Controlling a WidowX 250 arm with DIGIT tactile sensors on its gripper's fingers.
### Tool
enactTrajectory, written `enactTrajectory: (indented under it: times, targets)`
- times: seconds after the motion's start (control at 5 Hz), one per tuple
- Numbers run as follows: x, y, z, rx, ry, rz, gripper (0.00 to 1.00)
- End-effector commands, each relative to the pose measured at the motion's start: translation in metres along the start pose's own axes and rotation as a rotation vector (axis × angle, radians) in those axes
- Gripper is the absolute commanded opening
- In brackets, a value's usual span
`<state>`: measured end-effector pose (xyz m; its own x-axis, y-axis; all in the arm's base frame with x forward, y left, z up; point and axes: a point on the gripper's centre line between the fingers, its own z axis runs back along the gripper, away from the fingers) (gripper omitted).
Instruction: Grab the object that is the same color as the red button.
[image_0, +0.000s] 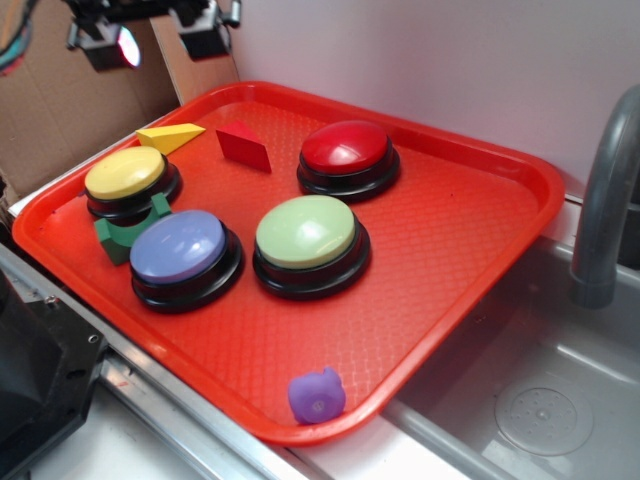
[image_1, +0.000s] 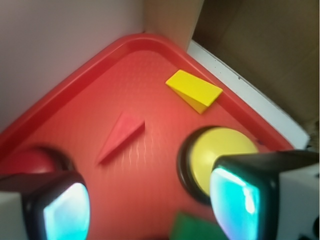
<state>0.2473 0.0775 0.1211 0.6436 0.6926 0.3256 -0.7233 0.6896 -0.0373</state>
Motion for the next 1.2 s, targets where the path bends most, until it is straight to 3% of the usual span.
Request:
enactTrajectory:
  times: [0.0,0.6,1.0]
  targets:
    - [0.024,0.007,-0.044,0.001,-0.021,0.113,1.00]
    - [0.034,-0.016,-0.087,-0.026,0.036,0.082,1.00]
    - [0.026,-0.028,-0.097,-0.050,0.056,0.106,1.00]
